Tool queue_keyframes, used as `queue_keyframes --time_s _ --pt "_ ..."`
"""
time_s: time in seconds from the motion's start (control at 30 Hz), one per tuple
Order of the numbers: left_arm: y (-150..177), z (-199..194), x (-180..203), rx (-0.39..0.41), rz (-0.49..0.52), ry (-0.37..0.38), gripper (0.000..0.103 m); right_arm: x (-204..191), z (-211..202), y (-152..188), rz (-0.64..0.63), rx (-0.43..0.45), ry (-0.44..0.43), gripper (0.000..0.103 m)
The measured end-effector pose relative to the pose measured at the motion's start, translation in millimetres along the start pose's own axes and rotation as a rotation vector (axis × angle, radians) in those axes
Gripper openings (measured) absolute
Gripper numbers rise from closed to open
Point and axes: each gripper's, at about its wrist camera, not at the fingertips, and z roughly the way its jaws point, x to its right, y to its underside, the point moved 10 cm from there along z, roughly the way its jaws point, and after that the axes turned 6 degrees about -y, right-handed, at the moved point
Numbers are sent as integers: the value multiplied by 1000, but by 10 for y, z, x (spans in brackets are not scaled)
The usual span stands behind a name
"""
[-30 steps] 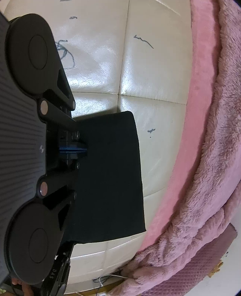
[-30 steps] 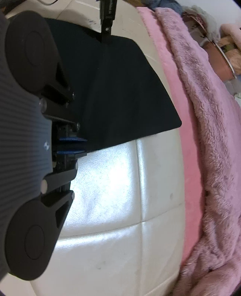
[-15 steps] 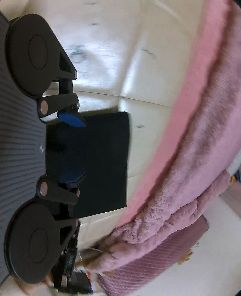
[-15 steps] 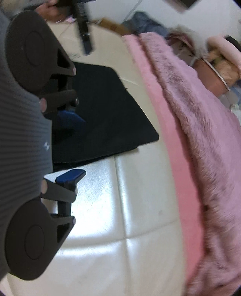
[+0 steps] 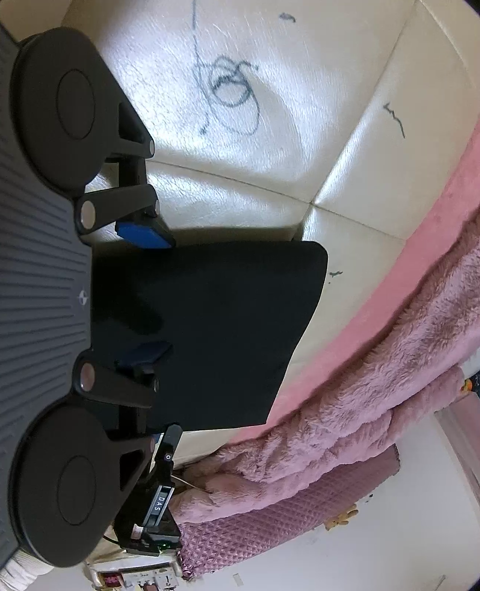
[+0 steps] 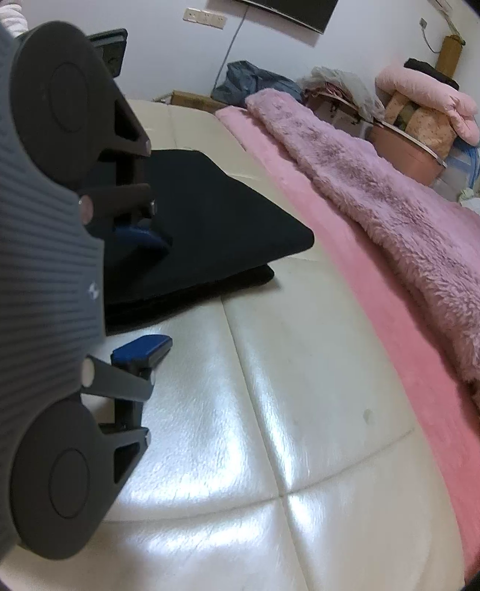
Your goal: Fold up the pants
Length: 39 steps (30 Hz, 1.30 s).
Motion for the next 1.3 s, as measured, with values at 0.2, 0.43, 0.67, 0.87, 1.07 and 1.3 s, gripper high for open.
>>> queue_keyframes --time_s 0.2,0.43,0.67,0.87,1.07,1.3 --pt "-32 73 -21 -8 -19 39 63 4 79 -17 16 -14 -66 49" --pt "-58 118 -63 -5 -55 36 43 -44 226 5 43 9 -113 31" --pt "-99 66 -87 1 -87 9 22 -29 192 72 112 52 -125 22" --pt "-169 -90 -40 0 -37 -55 19 -203 66 224 107 72 -63 16" --pt "-177 -332 -55 -22 43 -105 18 -461 5 478 105 81 -28 14" --pt "-372 -757 -201 -23 92 -108 18 -870 44 713 109 91 -46 14"
